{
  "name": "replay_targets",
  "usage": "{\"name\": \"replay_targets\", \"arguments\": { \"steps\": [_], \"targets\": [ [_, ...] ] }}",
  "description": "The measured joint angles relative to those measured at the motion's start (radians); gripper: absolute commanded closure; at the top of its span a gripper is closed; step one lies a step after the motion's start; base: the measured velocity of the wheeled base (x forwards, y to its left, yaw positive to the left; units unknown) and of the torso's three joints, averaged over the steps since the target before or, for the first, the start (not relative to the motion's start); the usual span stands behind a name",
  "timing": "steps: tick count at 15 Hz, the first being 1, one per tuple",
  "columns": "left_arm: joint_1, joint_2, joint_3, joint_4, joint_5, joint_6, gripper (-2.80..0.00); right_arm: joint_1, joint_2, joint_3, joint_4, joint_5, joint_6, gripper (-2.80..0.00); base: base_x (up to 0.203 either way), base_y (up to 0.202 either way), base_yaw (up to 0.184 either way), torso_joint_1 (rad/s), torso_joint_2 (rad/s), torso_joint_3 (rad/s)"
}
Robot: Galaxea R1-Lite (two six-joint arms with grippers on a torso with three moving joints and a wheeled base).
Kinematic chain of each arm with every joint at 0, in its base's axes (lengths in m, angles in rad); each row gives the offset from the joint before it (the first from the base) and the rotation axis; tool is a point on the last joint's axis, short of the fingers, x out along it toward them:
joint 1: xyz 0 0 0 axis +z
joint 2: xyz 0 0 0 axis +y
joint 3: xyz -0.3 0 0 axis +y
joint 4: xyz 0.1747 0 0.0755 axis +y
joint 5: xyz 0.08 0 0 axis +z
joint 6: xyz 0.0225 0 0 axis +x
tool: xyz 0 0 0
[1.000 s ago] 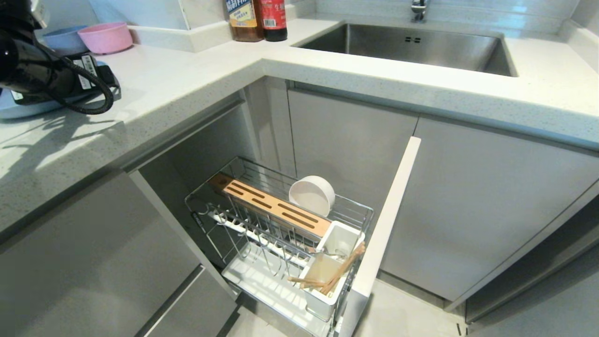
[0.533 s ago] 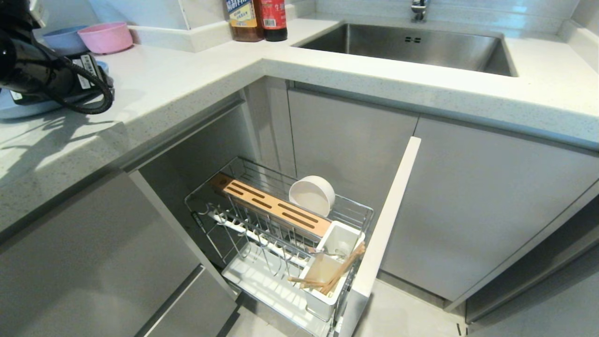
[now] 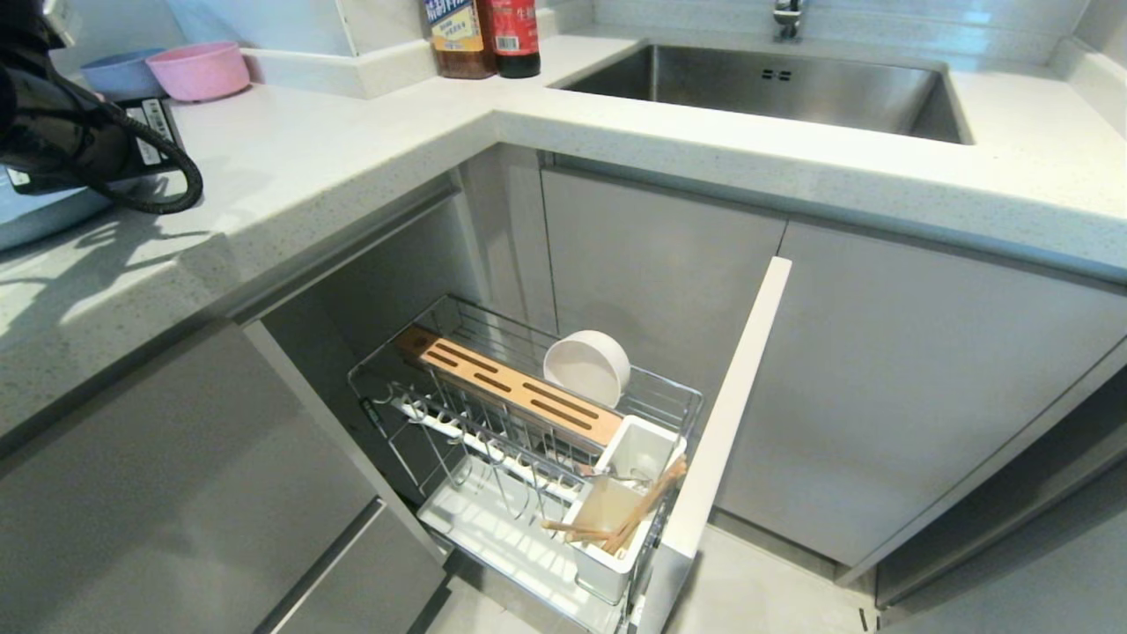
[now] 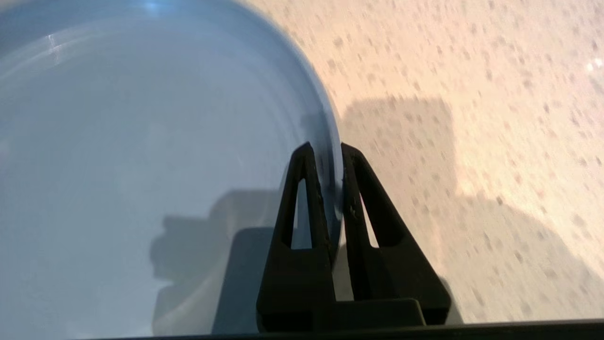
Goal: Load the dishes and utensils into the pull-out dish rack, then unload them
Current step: Pick up the plate and place it in the cupboard
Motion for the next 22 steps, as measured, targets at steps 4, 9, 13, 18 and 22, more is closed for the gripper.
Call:
{"name": "replay_targets", "arguments": {
  "steps": [4, 9, 13, 18, 22],
  "targets": [
    [-0.040, -0.042, 0.003, 0.058, -0.041, 0.009, 0.00, 0.000, 0.000, 0.000, 0.000, 0.000, 0.000, 0.00, 0.000, 0.000, 0.000, 0.000, 0.00, 0.000],
    [-0.155, -0.132, -0.003, 0.023, -0.009, 0.077, 0.00, 0.000, 0.000, 0.000, 0.000, 0.000, 0.000, 0.00, 0.000, 0.000, 0.000, 0.000, 0.00, 0.000],
    [-0.294, -0.214, -0.005, -0.055, 0.051, 0.081, 0.00, 0.000, 0.000, 0.000, 0.000, 0.000, 0.000, 0.00, 0.000, 0.000, 0.000, 0.000, 0.00, 0.000],
    [-0.537, -0.289, -0.001, -0.179, 0.102, 0.068, 0.00, 0.000, 0.000, 0.000, 0.000, 0.000, 0.000, 0.00, 0.000, 0.000, 0.000, 0.000, 0.00, 0.000],
    [-0.822, -0.288, 0.034, -0.549, 0.165, 0.049, 0.00, 0.000, 0.000, 0.000, 0.000, 0.000, 0.000, 0.00, 0.000, 0.000, 0.000, 0.000, 0.00, 0.000]
  ]
}}
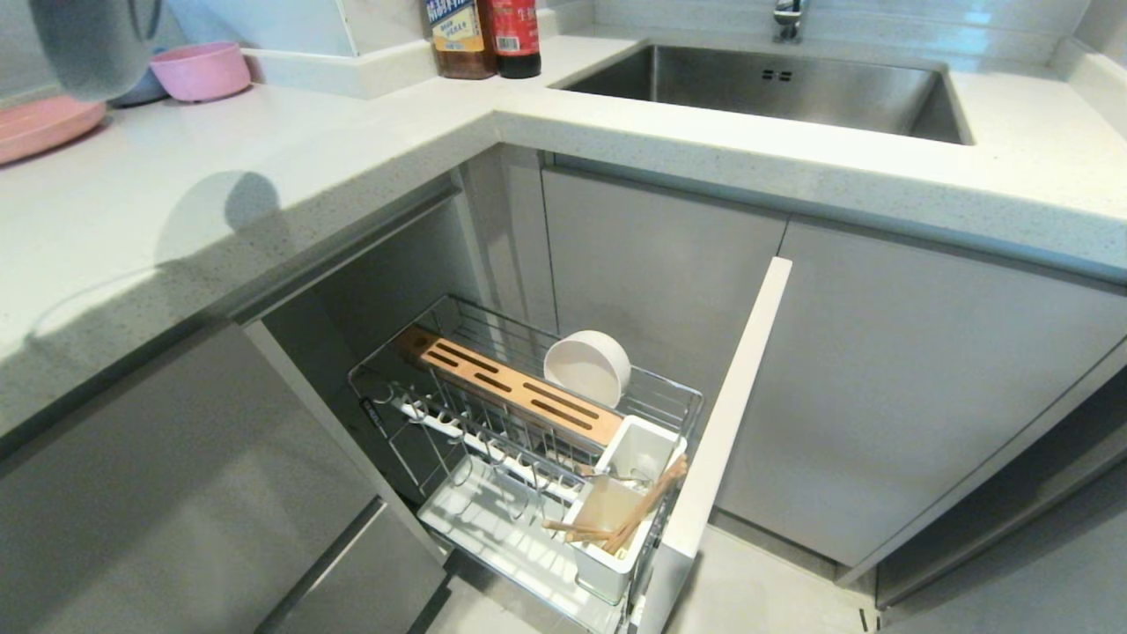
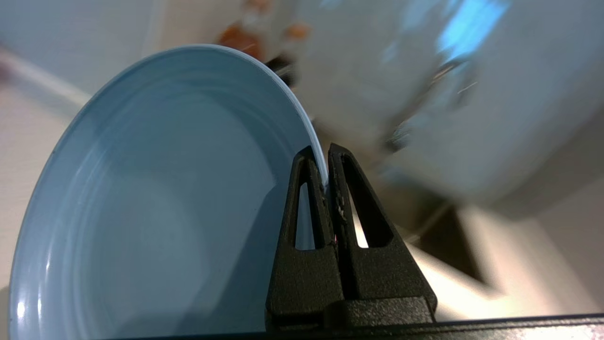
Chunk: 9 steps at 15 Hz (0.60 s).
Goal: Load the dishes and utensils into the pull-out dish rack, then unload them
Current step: Pick up the plate and place it in the cupboard
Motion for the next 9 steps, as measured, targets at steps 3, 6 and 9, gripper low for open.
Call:
{"name": "replay_targets", "arguments": {
  "steps": [3, 6, 9],
  "targets": [
    [-0.141, 0.072, 0.097, -0.354, 0.053, -0.010, 0.00, 0.000, 0.000, 0.000, 0.000, 0.000, 0.000, 0.00, 0.000, 0.000, 0.000, 0.000, 0.00, 0.000],
    [-0.252, 0.160, 0.201, -0.647, 0.143, -0.045, 0.00, 0.000, 0.000, 0.000, 0.000, 0.000, 0.000, 0.00, 0.000, 0.000, 0.000, 0.000, 0.00, 0.000],
    [-0.303, 0.216, 0.342, -0.833, 0.237, -0.110, 0.00, 0.000, 0.000, 0.000, 0.000, 0.000, 0.000, 0.00, 0.000, 0.000, 0.000, 0.000, 0.00, 0.000]
  ]
}}
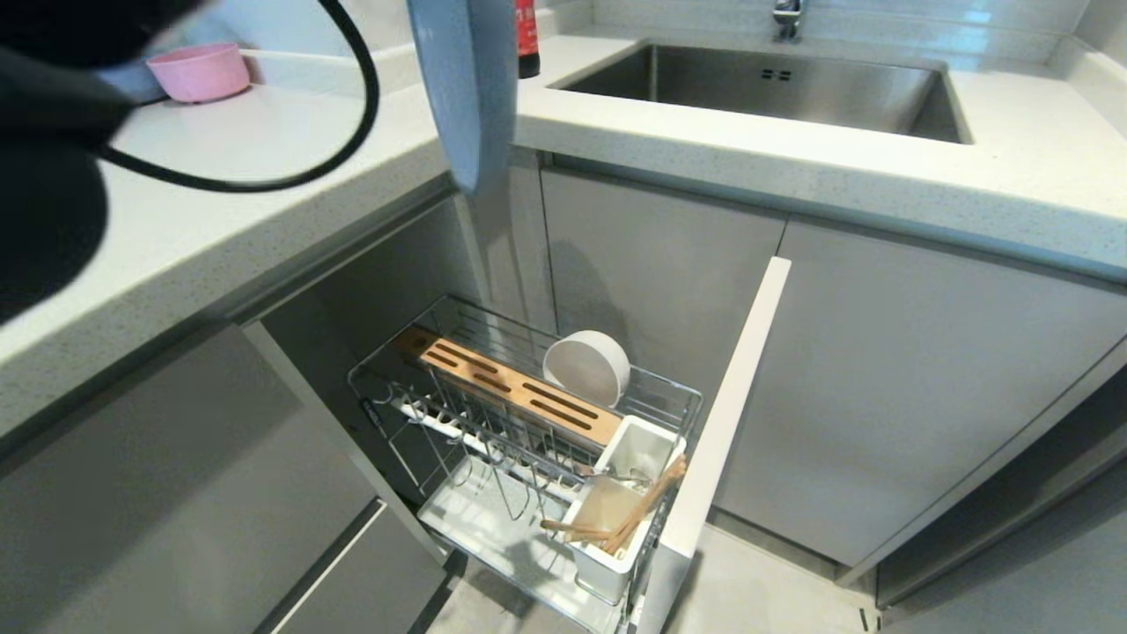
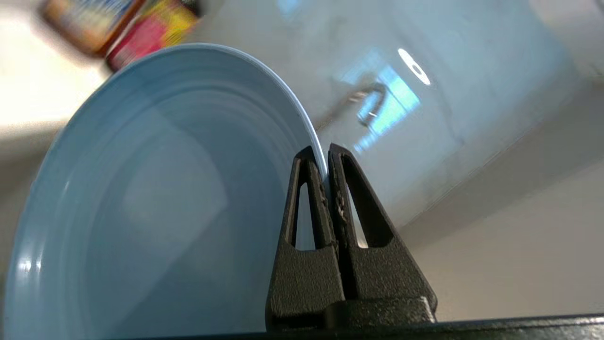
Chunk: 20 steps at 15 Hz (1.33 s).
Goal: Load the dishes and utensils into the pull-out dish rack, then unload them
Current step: Pick up the plate and place it in the cupboard
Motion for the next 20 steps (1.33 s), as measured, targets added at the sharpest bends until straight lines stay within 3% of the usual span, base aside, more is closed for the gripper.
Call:
{"name": "replay_targets", "arguments": {
  "steps": [5, 9, 14, 20],
  "targets": [
    [-0.003, 0.093, 0.194, -0.290, 0.229, -0.161, 0.00, 0.000, 0.000, 0.000, 0.000, 0.000, 0.000, 0.00, 0.000, 0.000, 0.000, 0.000, 0.00, 0.000],
    [0.050, 0.124, 0.361, -0.353, 0.259, -0.281, 0.00, 0.000, 0.000, 0.000, 0.000, 0.000, 0.000, 0.00, 0.000, 0.000, 0.000, 0.000, 0.00, 0.000],
    [0.153, 0.174, 0.478, -0.398, 0.294, -0.461, 0.00, 0.000, 0.000, 0.000, 0.000, 0.000, 0.000, 0.00, 0.000, 0.000, 0.000, 0.000, 0.00, 0.000],
    [0.180, 0.205, 0.513, -0.400, 0.314, -0.515, 0.00, 0.000, 0.000, 0.000, 0.000, 0.000, 0.000, 0.00, 0.000, 0.000, 0.000, 0.000, 0.00, 0.000]
  ]
}}
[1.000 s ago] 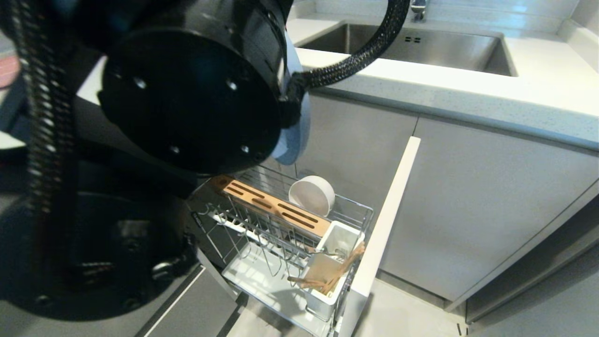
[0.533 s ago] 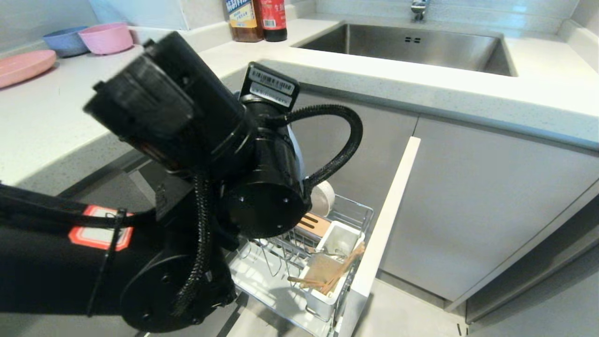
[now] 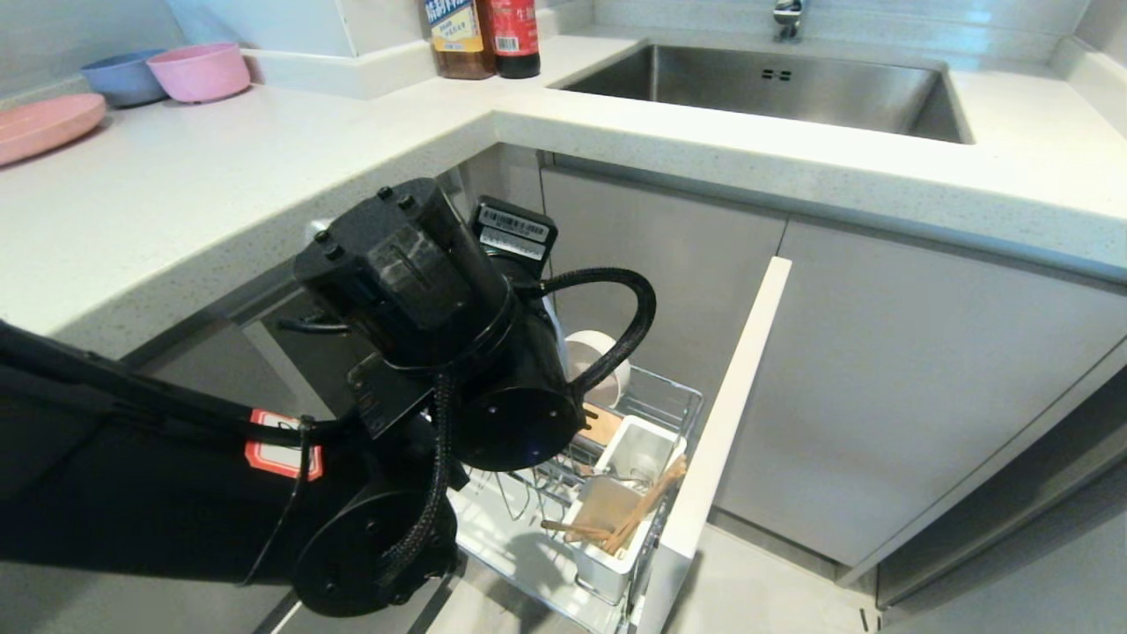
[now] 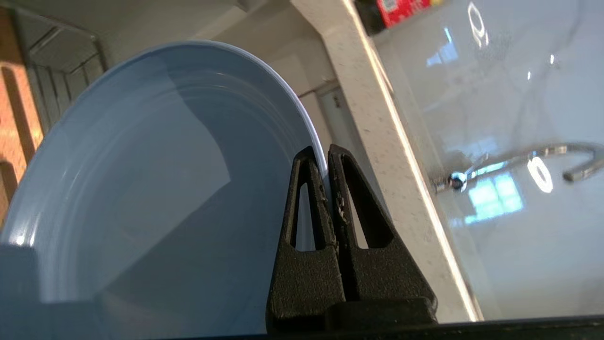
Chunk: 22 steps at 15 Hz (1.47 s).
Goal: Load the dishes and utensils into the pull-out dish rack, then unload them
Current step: Pick up the plate and place it in the cupboard
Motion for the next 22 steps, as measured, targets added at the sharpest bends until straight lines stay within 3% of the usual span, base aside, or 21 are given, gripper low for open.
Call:
{"name": "replay_targets", "arguments": {
  "steps": [4, 9, 17, 22],
  "targets": [
    [0.035, 0.028, 0.007, 0.001, 0.003, -0.074, 0.00, 0.000, 0.000, 0.000, 0.000, 0.000, 0.000, 0.00, 0.000, 0.000, 0.000, 0.000, 0.00, 0.000],
    [0.066, 0.067, 0.011, 0.005, 0.013, -0.121, 0.00, 0.000, 0.000, 0.000, 0.000, 0.000, 0.000, 0.00, 0.000, 0.000, 0.000, 0.000, 0.00, 0.000],
    [0.081, 0.103, 0.015, 0.002, 0.062, -0.138, 0.00, 0.000, 0.000, 0.000, 0.000, 0.000, 0.000, 0.00, 0.000, 0.000, 0.000, 0.000, 0.00, 0.000],
    [0.091, 0.123, 0.018, 0.005, 0.070, -0.182, 0.00, 0.000, 0.000, 0.000, 0.000, 0.000, 0.000, 0.00, 0.000, 0.000, 0.000, 0.000, 0.00, 0.000]
  ]
}}
